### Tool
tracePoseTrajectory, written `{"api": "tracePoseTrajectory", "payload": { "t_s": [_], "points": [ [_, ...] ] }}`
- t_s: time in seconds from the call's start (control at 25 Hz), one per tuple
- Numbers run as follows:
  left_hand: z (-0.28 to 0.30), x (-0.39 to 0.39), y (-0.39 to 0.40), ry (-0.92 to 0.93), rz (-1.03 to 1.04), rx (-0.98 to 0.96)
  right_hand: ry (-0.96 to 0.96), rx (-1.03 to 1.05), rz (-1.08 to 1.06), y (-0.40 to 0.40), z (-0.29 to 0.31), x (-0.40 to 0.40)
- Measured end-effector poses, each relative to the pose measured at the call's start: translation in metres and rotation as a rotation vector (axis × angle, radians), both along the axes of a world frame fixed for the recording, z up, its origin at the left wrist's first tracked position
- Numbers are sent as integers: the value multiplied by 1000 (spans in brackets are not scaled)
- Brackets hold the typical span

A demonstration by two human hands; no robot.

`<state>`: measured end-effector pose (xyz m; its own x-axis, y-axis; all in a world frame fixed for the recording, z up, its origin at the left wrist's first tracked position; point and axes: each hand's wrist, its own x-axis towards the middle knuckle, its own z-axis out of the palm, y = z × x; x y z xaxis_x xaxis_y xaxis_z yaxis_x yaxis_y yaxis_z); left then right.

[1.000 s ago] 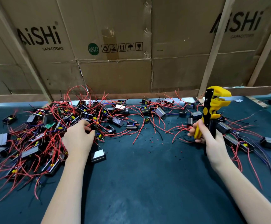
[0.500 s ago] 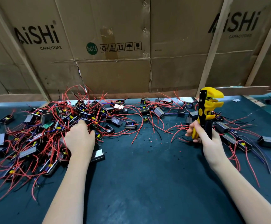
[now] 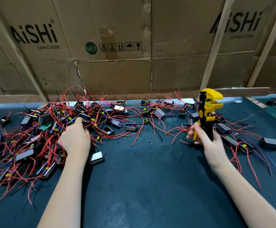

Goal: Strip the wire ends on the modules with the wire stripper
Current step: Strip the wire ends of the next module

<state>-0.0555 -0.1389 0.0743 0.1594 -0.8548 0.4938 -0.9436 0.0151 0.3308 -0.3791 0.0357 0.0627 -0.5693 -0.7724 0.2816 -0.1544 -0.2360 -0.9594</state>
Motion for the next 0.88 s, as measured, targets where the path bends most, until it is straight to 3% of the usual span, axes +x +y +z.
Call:
{"api": "tracePoseTrajectory", "payload": {
  "t_s": [0.32, 0.56, 0.68, 0.88],
  "points": [
    [1, 5, 9, 161, -122, -132, -9, 16, -2, -4, -2, -2],
    [22, 1, 22, 314, -159, -522, -10, 9, 2, -4, -3, -3],
    [28, -3, 24, 717, -337, -516, -7, 3, 13, -2, -3, -2],
    [35, -23, 30, 1417, -562, -210, -24, 15, 16, -3, -2, -1]
  ]
}}
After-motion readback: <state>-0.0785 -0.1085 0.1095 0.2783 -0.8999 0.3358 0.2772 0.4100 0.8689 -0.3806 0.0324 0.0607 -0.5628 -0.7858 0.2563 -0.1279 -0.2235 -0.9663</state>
